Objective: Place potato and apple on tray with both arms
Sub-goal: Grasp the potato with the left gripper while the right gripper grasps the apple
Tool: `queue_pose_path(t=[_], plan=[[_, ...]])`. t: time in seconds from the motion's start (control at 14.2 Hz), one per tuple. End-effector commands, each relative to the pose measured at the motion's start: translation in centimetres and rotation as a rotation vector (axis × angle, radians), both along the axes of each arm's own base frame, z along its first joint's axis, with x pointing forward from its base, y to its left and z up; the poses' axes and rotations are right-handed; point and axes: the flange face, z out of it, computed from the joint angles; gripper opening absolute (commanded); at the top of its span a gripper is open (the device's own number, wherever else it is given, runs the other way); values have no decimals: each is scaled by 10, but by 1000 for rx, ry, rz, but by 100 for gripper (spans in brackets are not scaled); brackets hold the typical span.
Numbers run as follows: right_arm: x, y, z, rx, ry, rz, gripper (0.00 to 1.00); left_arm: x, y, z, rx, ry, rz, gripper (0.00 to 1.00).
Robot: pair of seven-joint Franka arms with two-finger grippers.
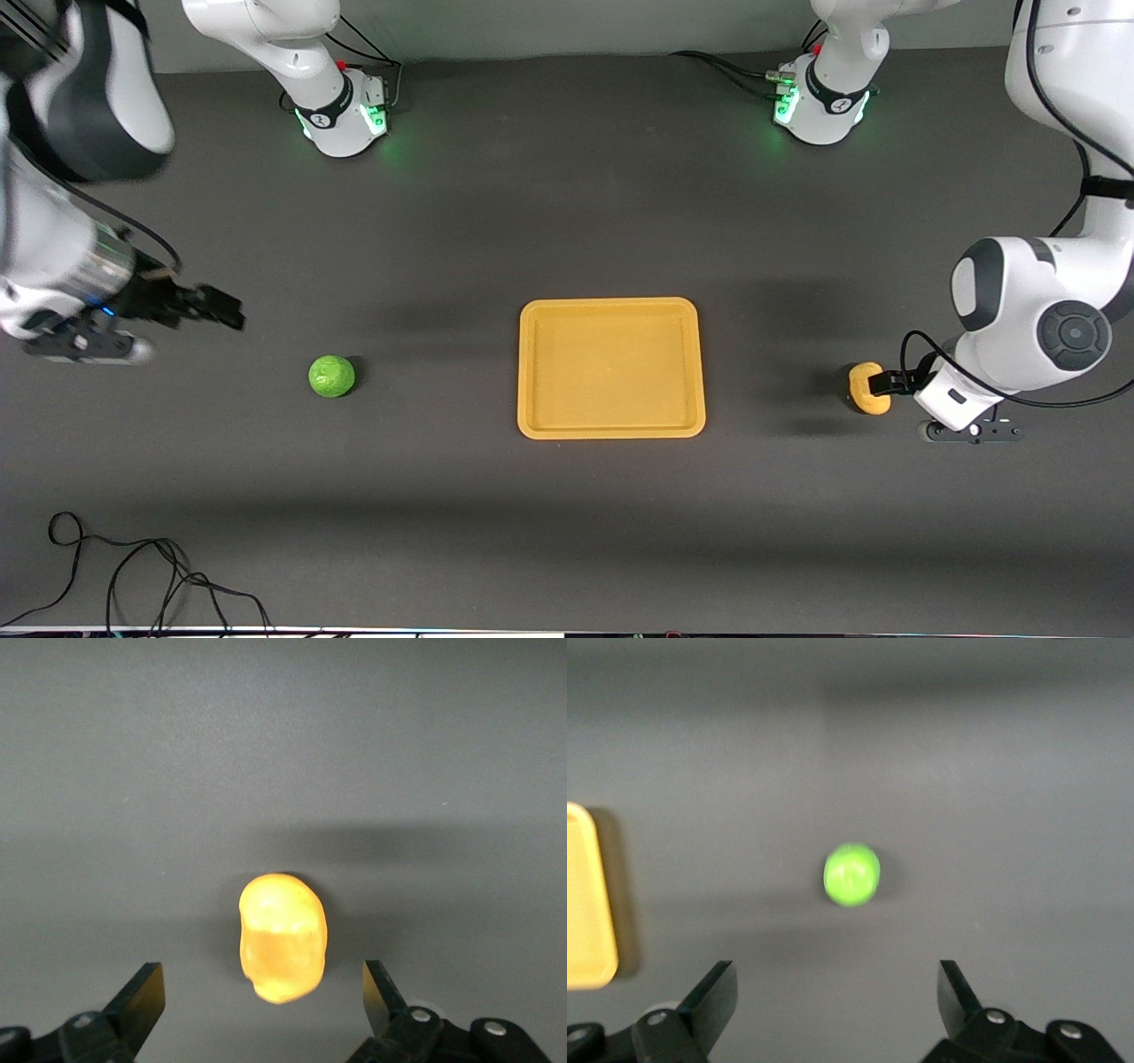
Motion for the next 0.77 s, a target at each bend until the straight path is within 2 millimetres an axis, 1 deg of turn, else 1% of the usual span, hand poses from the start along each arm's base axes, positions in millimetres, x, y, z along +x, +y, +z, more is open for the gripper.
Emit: queue_pose_path(t=[0.0, 0.14, 0.28, 0.35, 0.49, 0.56, 0.7], plan=[[-23, 20, -68, 4, -50, 34, 100, -19, -6, -25, 2, -40, 6, 100], [-38, 19, -126, 7, -74, 28, 100, -25, -7, -50, -7, -51, 4, 100], [-40, 17, -176, 12, -58, 15, 100, -29, -10, -71, -16, -58, 1, 100], [-39, 17, -193, 13, -45, 16, 100, -29, -11, -76, -17, -55, -1, 100], [-36, 17, -216, 11, -54, 27, 100, -30, -14, -83, -19, -51, -6, 100], [-35, 17, -227, 10, -52, 27, 100, -29, -13, -85, -18, -59, -7, 94], [-34, 15, -251, 13, -65, 23, 100, -29, -13, -79, -14, -56, -10, 63]])
